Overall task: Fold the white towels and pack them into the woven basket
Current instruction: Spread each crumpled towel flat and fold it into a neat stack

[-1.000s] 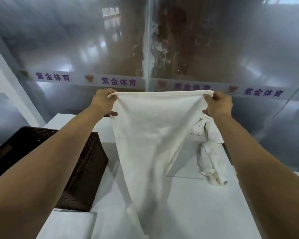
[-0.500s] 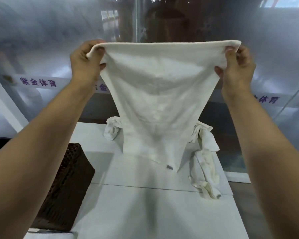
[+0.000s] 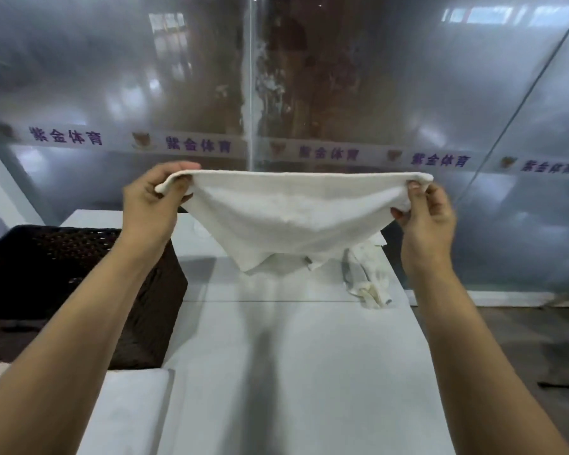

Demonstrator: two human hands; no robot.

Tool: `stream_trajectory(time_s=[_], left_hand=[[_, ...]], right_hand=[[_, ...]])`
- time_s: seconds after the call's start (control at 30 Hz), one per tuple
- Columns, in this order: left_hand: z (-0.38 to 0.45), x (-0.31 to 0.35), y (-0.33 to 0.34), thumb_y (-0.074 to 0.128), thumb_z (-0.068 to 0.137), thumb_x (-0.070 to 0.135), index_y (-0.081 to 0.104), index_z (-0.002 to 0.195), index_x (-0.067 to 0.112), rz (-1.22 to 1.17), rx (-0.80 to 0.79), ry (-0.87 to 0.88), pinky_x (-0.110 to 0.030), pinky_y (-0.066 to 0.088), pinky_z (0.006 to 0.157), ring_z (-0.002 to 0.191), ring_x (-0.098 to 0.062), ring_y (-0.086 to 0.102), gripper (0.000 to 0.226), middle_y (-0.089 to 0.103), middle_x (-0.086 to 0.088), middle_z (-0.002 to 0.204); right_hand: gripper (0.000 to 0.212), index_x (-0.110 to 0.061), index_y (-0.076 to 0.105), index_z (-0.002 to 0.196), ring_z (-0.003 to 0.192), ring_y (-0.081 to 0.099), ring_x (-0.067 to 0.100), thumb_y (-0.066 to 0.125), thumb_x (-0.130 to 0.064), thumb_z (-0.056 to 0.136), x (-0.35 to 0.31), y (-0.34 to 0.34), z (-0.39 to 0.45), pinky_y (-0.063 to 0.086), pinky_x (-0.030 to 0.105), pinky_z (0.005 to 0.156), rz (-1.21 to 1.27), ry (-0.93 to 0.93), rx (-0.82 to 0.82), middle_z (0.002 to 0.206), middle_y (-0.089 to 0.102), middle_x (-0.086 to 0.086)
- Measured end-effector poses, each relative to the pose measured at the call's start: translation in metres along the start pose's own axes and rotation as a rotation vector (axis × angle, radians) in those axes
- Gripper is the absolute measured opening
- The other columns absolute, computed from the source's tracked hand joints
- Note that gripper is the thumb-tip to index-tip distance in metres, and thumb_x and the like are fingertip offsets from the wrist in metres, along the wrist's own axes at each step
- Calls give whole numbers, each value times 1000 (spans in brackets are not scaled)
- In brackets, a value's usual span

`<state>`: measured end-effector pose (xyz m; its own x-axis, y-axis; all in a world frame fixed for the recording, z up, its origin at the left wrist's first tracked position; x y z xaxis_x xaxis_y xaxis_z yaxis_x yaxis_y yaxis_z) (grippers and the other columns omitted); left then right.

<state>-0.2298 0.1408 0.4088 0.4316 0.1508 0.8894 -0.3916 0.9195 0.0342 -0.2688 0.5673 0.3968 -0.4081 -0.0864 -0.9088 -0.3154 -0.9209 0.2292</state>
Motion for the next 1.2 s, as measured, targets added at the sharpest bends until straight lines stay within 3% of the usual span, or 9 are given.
stream_trajectory(time_s=[0.13,0.27,0.33,0.43,0.53,0.73,0.9,1.07,1.2], left_hand=[[-94,-12,-33,58,98,5,78,94,36,7,-73,-68,-41,54,98,105,-14,65,36,74,7,108],[-183,-29,-62,60,98,5,77,103,24,101,-168,-150,-47,51,96,103,-14,64,26,74,5,108],[-230,-33,-72,61,97,5,76,104,18,117,-199,-200,-36,51,93,99,-8,65,20,75,7,103],[-290,-40,-81,63,96,9,75,99,23,158,-236,-299,-10,47,79,89,5,64,18,74,18,95],[-331,-53,-87,67,94,14,73,96,28,226,-265,-386,-5,45,72,84,9,63,16,73,22,91],[-392,-66,-85,71,93,18,72,90,29,300,-239,-484,-5,43,62,72,11,60,12,70,28,79],[-415,-72,-83,73,91,23,72,88,31,379,-176,-550,-6,45,62,74,10,63,8,73,17,78],[-431,-74,-81,70,94,25,73,96,23,444,-134,-563,-9,45,65,82,0,63,4,72,10,90],[-429,-84,-81,64,98,29,73,103,19,500,-136,-563,-24,46,75,92,-15,64,14,72,3,96]], right_hand=[[11,-28,72,98,94,61,14,62,-33,101,18,-42,-95,54,38,89,-61,56,52,94,69,-5],[11,-19,69,99,82,60,3,62,-26,102,32,-86,-180,50,22,80,-113,108,167,83,68,-15],[12,-17,68,100,82,59,2,61,-26,102,42,-108,-219,48,21,80,-139,149,181,82,67,-16],[10,-21,70,98,88,62,7,63,-28,101,55,-139,-265,50,27,85,-148,229,223,88,70,-12],[11,-25,70,91,83,59,9,65,-27,100,57,-163,-297,50,28,80,-199,258,248,84,68,-9],[15,-37,72,83,74,56,13,67,-34,97,69,-214,-338,48,33,76,-378,345,253,72,63,-12],[11,-26,71,90,72,54,15,67,-34,96,72,-234,-349,46,31,75,-456,402,193,74,60,-1],[17,-18,72,93,75,57,9,63,-30,100,83,-240,-349,45,23,72,-438,443,125,79,66,-6],[24,-26,69,82,79,58,2,56,-27,103,92,-235,-345,45,18,75,-418,500,90,83,66,-15]])
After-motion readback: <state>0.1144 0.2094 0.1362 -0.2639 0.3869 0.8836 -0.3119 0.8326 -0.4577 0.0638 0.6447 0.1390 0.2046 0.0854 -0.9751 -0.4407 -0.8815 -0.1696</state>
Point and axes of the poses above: each hand's wrist, its own z-axis towards the middle knuckle, its own y-axis out of the palm, x = y × z, the point moved 8 cm from there along z, towards the middle knuckle
